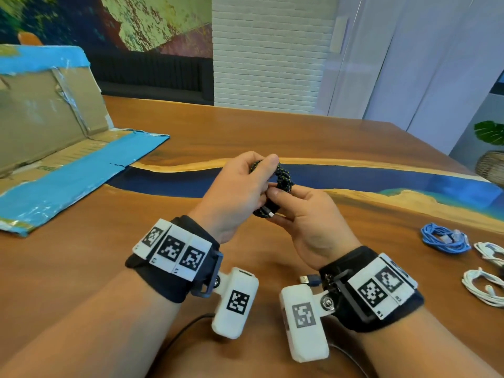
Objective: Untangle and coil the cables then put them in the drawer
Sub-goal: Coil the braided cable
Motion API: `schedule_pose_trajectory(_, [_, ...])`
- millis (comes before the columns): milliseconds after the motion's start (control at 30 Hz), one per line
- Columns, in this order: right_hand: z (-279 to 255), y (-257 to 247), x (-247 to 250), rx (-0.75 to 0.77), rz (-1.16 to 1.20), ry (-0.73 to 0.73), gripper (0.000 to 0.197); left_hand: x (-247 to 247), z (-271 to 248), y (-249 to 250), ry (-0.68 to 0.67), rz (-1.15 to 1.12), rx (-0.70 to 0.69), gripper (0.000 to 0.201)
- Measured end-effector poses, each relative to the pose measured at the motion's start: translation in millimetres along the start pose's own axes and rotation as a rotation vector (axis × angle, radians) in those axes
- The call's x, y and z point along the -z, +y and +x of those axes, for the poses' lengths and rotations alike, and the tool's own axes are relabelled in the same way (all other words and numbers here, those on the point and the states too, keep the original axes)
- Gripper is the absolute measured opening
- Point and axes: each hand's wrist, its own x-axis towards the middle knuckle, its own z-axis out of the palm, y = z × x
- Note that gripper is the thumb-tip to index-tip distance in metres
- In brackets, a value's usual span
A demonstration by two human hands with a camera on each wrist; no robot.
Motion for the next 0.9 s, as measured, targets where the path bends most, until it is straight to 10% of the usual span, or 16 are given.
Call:
schedule_pose_trajectory(533, [-6.4, -12.1, 12.3, -0.093, -0.037, -0.252, 0.015, 13.9, 1.5, 2.4, -0.172, 0.033, -0.014, 0.028])
schedule_pose_trajectory(900, [3.5, -9.0, 11.5, 0.08, -0.24, 0.149, 0.033, 13.0, 3.1, -3.2, -0.111, 0.107, -0.033, 0.016])
